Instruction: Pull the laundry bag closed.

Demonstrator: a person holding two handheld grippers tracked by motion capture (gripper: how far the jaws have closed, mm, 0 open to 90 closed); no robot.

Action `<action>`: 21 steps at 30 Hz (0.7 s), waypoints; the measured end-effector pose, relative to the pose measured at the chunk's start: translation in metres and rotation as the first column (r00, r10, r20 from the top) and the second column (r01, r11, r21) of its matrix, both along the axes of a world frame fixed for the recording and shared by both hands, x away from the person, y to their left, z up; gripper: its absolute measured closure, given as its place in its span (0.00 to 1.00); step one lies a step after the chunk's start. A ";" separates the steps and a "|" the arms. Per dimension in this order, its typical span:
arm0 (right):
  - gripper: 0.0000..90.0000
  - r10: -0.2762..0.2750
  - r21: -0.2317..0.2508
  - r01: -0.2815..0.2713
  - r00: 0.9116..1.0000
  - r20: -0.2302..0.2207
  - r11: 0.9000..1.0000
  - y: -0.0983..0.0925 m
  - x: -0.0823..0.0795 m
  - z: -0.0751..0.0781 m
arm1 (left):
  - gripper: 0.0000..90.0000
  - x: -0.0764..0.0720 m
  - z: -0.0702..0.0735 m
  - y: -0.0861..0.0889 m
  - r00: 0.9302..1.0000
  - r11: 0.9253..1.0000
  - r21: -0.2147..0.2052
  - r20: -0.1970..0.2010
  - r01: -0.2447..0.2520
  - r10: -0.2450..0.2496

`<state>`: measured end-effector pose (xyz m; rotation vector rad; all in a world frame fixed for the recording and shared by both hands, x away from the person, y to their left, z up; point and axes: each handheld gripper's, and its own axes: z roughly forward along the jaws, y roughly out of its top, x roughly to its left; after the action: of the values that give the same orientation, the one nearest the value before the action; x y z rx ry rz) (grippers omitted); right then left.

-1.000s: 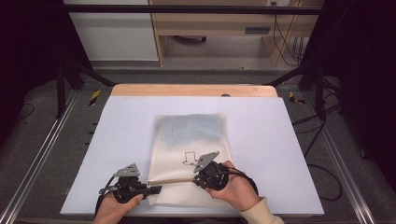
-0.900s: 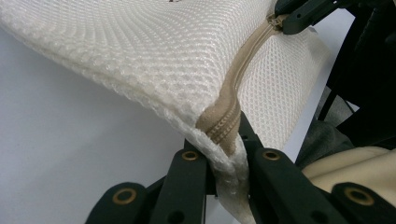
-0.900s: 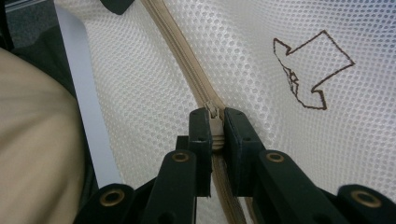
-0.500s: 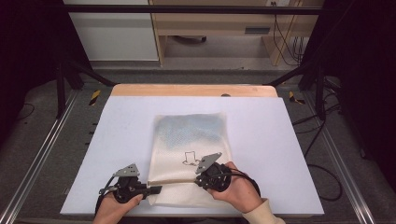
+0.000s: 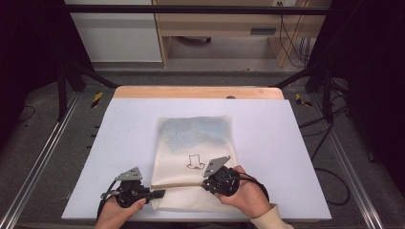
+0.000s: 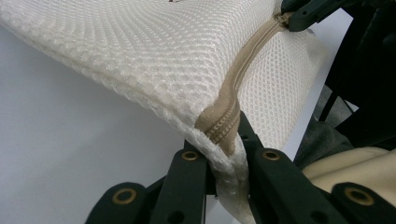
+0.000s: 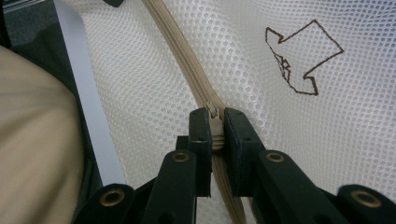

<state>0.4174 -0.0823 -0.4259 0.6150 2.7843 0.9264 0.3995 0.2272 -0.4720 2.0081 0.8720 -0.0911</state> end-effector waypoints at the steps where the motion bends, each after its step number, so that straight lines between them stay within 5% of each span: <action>1: 0.91 -0.004 0.005 0.004 1.000 0.000 1.000 0.000 0.000 0.000 | 0.95 0.000 0.000 0.000 1.000 1.000 0.001 0.002 -0.001 0.001; 21: 0.91 -0.034 0.021 0.034 0.999 0.009 0.999 -0.021 -0.002 0.003 | 0.95 0.000 0.002 0.003 1.000 1.000 -0.008 0.005 -0.003 0.004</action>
<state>0.4156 -0.1034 -0.4227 0.6572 2.7507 0.9506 0.3999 0.2304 -0.4700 1.9983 0.8706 -0.0874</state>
